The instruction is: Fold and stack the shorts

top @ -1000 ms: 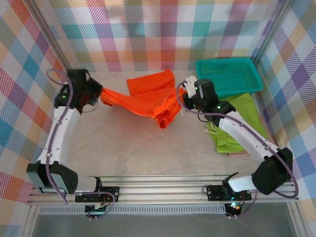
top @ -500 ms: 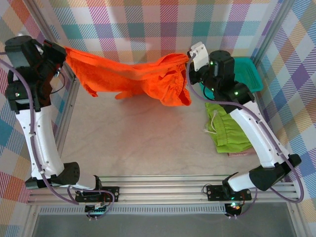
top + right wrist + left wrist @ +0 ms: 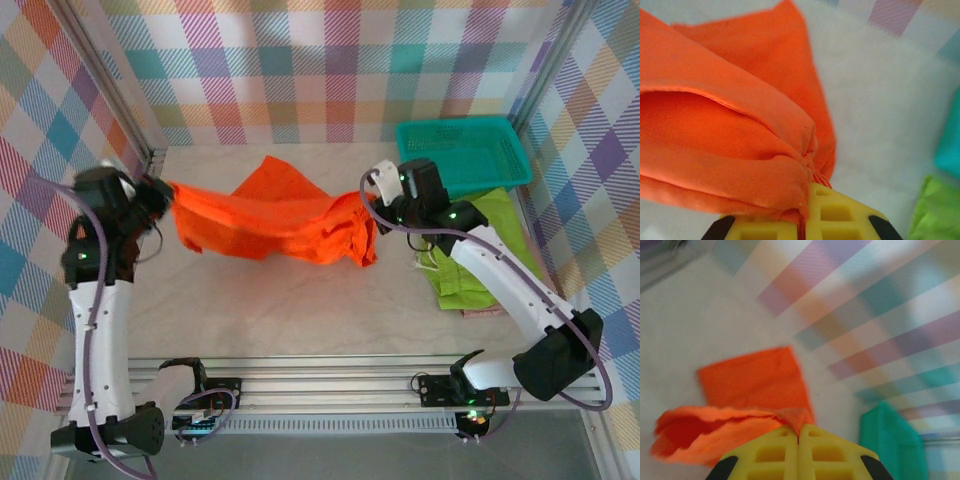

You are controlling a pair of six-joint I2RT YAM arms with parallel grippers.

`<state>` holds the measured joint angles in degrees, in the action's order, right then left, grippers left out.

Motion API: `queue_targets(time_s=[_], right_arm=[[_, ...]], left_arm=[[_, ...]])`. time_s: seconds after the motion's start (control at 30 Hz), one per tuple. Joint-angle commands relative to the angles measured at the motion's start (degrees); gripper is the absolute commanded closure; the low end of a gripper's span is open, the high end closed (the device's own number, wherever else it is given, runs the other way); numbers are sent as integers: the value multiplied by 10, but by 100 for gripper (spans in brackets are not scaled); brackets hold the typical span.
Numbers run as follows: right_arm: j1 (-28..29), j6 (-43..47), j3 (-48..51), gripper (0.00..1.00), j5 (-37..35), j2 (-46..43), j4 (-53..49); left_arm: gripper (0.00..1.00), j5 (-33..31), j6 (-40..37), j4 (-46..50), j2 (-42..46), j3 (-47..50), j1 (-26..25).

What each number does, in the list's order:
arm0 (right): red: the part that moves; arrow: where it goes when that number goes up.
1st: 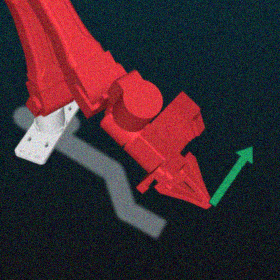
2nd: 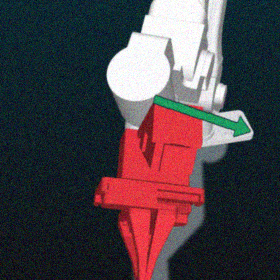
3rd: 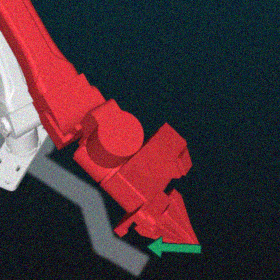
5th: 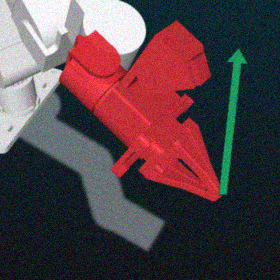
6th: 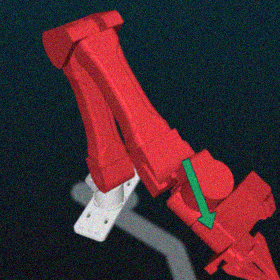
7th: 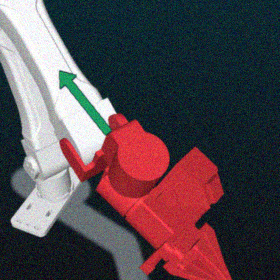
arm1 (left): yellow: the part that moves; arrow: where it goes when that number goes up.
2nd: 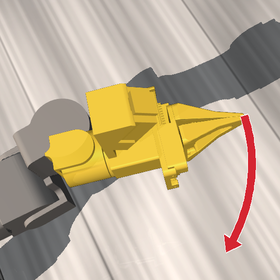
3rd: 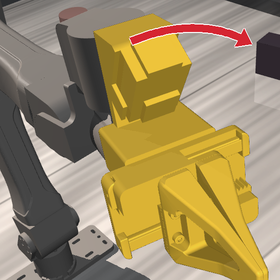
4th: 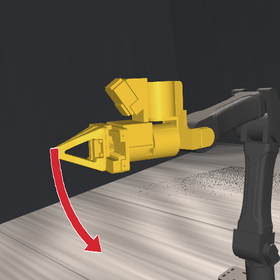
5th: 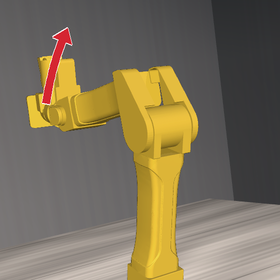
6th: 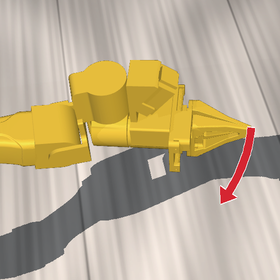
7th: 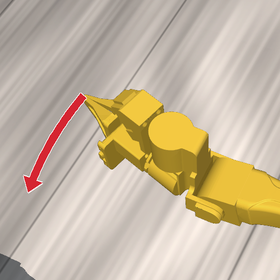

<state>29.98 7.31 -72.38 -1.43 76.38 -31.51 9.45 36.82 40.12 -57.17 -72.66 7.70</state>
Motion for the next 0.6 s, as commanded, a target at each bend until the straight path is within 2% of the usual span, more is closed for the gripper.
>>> queue_targets(time_s=[0.0, 0.1, 0.23, 0.33, 0.5, 0.57], right_arm=[[-1, -73, 18, 100, 63, 22, 4], [-2, -82, -12, 100, 70, 102, -17], [-4, -56, -150, 100, 29, 244, -58], [-14, -36, -326, 100, 10, 363, -103], [-37, -39, -743, 100, 16, 557, -213], [-44, -44, -879, 100, 29, 598, -218]], left_arm=[[100, 12, 22, -43, 10, 109, 2], [100, 5, 29, -77, -31, 159, -2], [100, -6, 21, -105, -152, 101, -2], [100, -12, 14, -94, -265, -23, -1], [100, -26, 14, -50, -400, -287, 7], [100, -27, 7, -14, -439, -406, 13]])
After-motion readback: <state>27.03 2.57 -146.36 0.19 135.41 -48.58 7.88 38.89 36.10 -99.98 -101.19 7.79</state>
